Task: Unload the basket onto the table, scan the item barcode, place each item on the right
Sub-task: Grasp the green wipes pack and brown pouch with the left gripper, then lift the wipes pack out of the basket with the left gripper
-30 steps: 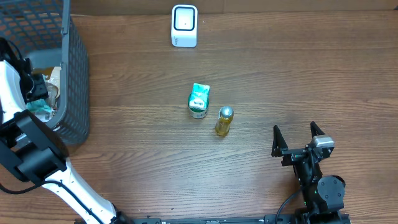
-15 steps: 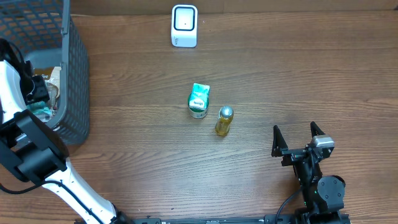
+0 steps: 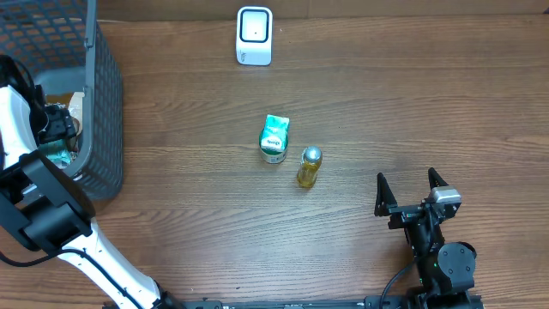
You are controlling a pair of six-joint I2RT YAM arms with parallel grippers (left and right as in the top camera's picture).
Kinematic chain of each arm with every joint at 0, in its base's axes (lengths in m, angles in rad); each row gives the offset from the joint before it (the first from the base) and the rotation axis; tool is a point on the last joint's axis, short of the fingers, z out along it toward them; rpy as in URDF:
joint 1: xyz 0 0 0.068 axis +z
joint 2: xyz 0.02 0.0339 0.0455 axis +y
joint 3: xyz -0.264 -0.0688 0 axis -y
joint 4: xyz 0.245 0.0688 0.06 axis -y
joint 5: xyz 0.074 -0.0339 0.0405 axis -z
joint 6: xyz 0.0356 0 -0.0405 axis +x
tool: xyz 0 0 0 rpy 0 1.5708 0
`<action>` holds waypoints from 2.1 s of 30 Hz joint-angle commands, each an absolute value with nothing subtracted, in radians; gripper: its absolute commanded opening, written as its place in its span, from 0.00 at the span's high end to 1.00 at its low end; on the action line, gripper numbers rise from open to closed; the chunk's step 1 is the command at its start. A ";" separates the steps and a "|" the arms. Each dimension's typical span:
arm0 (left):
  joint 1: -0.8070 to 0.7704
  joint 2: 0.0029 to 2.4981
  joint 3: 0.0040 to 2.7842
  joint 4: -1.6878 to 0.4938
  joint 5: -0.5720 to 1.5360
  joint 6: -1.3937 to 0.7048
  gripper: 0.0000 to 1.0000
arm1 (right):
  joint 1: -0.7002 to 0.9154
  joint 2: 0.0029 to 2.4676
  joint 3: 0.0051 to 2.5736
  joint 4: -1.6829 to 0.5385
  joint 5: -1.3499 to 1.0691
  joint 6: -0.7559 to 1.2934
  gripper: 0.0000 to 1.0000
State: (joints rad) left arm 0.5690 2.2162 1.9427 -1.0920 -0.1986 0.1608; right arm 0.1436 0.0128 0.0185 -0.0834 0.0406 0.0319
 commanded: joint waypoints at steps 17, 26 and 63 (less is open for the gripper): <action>0.563 2.171 1.799 -0.955 -0.116 0.240 0.00 | 0.137 0.003 0.008 -0.081 0.039 0.028 0.00; 0.563 2.171 1.700 -0.855 -0.160 0.241 0.15 | 0.137 0.003 0.008 -0.081 0.039 0.029 0.00; 0.245 1.632 2.122 -1.178 0.233 -0.073 0.86 | 0.137 0.003 0.008 -0.081 0.039 0.028 0.00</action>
State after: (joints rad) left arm 0.3252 1.6024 2.1250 -1.1099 0.1959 -0.0532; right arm 0.1436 0.0128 0.0185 -0.0837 0.0410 0.0330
